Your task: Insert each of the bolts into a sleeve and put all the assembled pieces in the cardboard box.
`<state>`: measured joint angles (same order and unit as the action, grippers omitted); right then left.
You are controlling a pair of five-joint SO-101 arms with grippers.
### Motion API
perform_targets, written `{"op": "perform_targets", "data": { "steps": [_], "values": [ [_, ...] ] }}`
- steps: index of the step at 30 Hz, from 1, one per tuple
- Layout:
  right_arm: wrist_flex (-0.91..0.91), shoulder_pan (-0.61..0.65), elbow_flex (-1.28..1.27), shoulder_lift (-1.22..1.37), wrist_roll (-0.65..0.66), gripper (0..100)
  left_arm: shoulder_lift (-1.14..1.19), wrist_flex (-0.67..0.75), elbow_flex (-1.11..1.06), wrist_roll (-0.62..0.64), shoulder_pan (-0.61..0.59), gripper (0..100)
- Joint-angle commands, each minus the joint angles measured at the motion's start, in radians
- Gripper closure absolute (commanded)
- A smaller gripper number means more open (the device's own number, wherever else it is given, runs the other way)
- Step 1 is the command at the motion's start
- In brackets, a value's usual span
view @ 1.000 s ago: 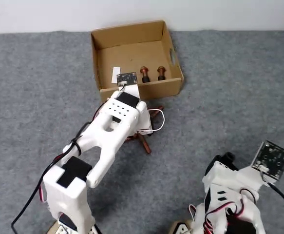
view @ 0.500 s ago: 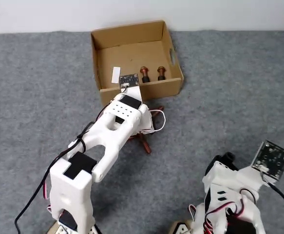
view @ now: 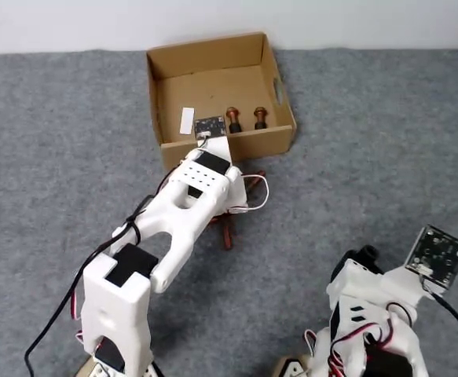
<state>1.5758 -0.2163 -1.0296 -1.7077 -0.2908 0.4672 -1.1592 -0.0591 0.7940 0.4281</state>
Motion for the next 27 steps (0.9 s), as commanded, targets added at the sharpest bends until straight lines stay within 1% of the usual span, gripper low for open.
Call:
{"op": "perform_targets", "data": {
  "steps": [1,8,13,16,18,20,24,27],
  "values": [
    [-0.025,-0.005,0.006,0.001,0.014,99.1,0.009,-0.018,0.022,0.005,-0.009,99],
    [-0.025,-0.004,0.006,0.001,0.014,99.1,0.008,-0.058,0.022,0.005,-0.005,97],
    [-0.025,-0.001,0.006,0.001,0.014,99.1,0.008,-0.064,0.021,0.000,0.026,85],
    [-0.025,0.039,0.006,0.001,0.014,99.1,0.009,-0.094,0.019,-0.038,0.084,81],
    [-0.025,0.058,0.006,0.001,0.014,99.1,0.009,-0.107,0.019,-0.046,0.117,81],
    [-0.025,0.061,0.006,0.001,0.012,99.1,0.009,-0.109,0.019,-0.046,0.124,81],
    [-0.025,0.061,0.006,-0.001,0.012,99.1,0.011,-0.109,0.018,-0.041,0.115,81],
    [-0.025,0.061,0.006,-0.002,0.012,99.1,0.011,-0.104,0.018,-0.041,0.084,86]
  ]
}}
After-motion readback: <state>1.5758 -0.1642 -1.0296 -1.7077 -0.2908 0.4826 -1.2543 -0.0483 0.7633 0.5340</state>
